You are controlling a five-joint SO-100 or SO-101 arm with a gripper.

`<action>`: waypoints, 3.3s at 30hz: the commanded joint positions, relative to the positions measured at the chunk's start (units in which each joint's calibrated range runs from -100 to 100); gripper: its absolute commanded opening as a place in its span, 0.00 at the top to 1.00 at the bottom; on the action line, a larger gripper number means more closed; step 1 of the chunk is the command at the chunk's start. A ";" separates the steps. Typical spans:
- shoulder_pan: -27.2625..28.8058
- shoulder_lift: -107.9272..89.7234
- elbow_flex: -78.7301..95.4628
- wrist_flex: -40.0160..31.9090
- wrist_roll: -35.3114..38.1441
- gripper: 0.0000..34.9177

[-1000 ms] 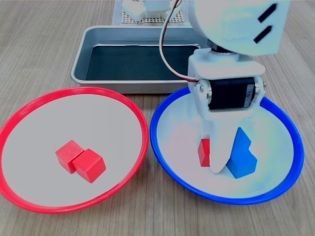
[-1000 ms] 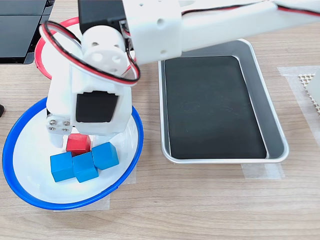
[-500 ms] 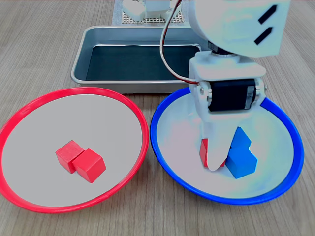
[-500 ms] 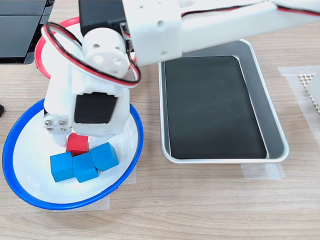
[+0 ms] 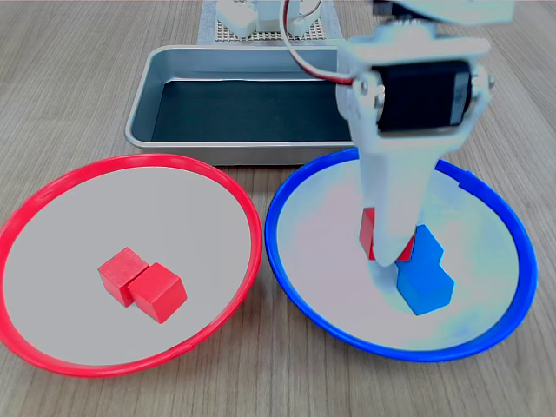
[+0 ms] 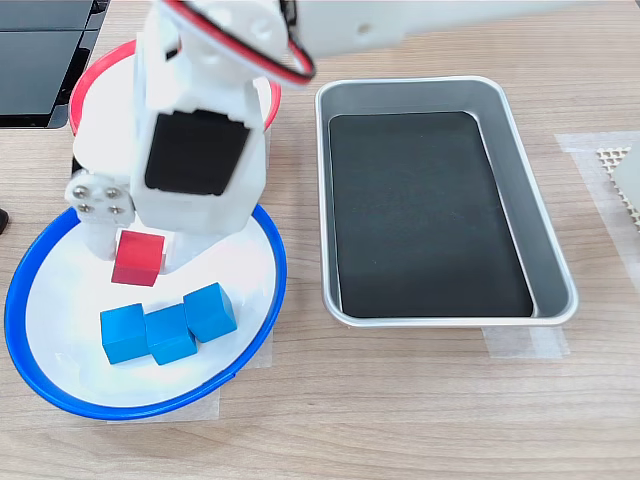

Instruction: Relocate any red block in the blue dish to the red dish, correcting any misplacement.

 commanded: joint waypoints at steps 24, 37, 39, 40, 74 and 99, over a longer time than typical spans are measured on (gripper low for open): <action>22.49 -12.65 9.87 1.70 6.45 0.99; 23.71 -9.32 13.51 -2.60 7.03 0.99; 23.62 -8.39 13.24 -3.01 7.03 0.99; 23.52 -7.96 13.24 -3.26 7.03 0.99; 18.91 -2.84 8.14 -2.26 7.62 0.74; 18.82 -16.83 10.23 -0.70 9.96 0.59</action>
